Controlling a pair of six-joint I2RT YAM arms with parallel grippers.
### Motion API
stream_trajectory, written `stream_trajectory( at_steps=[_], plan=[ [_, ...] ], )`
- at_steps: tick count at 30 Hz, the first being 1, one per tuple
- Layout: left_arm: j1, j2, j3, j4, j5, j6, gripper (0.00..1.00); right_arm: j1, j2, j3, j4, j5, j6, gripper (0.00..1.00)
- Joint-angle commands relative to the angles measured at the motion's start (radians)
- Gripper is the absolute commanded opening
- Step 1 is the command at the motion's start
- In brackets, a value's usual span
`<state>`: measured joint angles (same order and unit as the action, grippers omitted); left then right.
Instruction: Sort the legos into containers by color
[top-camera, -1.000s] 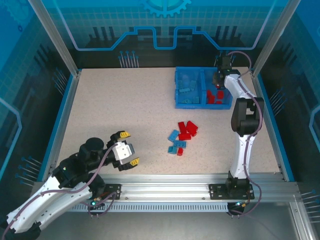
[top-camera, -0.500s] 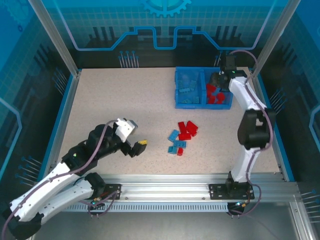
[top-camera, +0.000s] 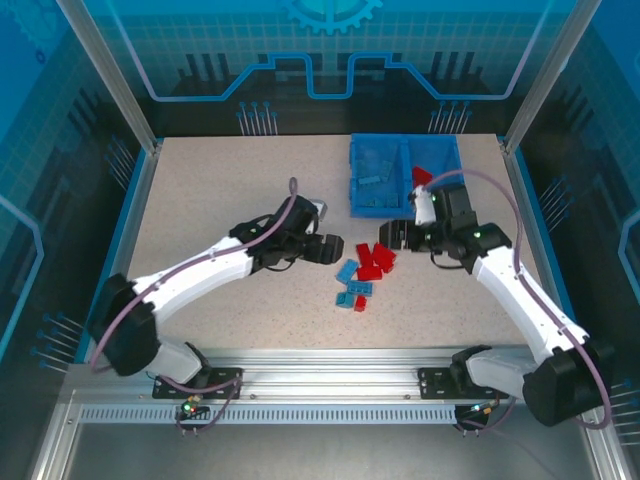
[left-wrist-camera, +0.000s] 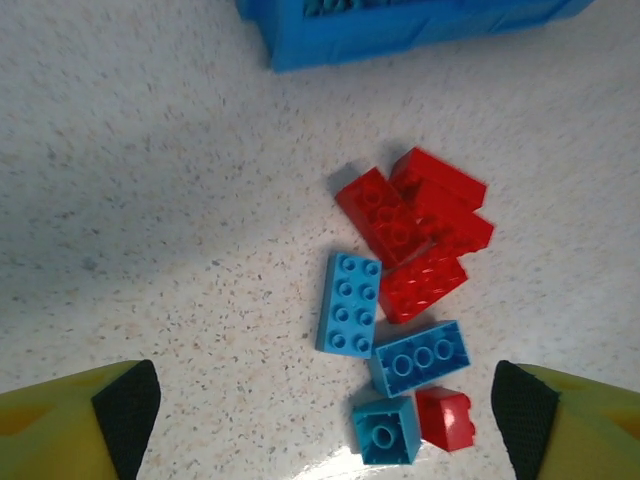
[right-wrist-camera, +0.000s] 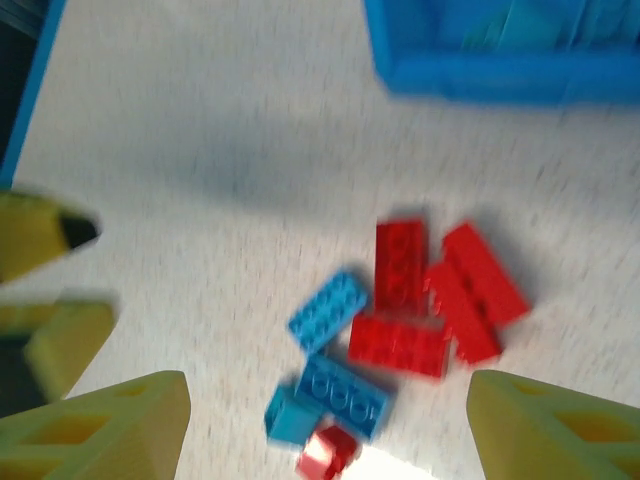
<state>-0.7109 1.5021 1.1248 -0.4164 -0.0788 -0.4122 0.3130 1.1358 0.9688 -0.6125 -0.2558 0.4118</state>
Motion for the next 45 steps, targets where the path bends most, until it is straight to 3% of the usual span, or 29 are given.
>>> stream_trajectory(
  at_steps=[1, 4, 11, 23, 31, 36, 40, 45],
  plan=[
    [-0.008, 0.106, 0.060, 0.030, 0.062, -0.094, 0.82, 0.049, -0.089, -0.082, -0.049, -0.031, 0.071, 0.75],
    [-0.020, 0.221, 0.121, 0.051, 0.107, -0.116, 0.78, 0.094, -0.155, -0.175, 0.006, -0.046, 0.150, 0.75],
    [-0.058, 0.406, 0.233, -0.014, 0.052, -0.083, 0.70, 0.147, -0.199, -0.215, -0.018, 0.013, 0.167, 0.77],
    [-0.078, 0.491, 0.251, -0.061, 0.075, -0.080, 0.59, 0.152, -0.151, -0.198, -0.038, 0.013, 0.167, 0.77],
    [-0.079, 0.527, 0.247, -0.094, 0.090, -0.053, 0.59, 0.158, -0.145, -0.197, -0.032, 0.028, 0.178, 0.77],
    [-0.087, 0.548, 0.264, -0.145, -0.006, -0.026, 0.57, 0.164, -0.134, -0.191, -0.034, 0.032, 0.179, 0.77],
    [-0.089, 0.560, 0.275, -0.187, -0.118, -0.017, 0.49, 0.169, -0.132, -0.189, -0.034, 0.037, 0.180, 0.77],
    [-0.093, 0.542, 0.268, -0.187, -0.142, -0.028, 0.37, 0.172, -0.131, -0.185, -0.035, 0.038, 0.183, 0.77]
  ],
)
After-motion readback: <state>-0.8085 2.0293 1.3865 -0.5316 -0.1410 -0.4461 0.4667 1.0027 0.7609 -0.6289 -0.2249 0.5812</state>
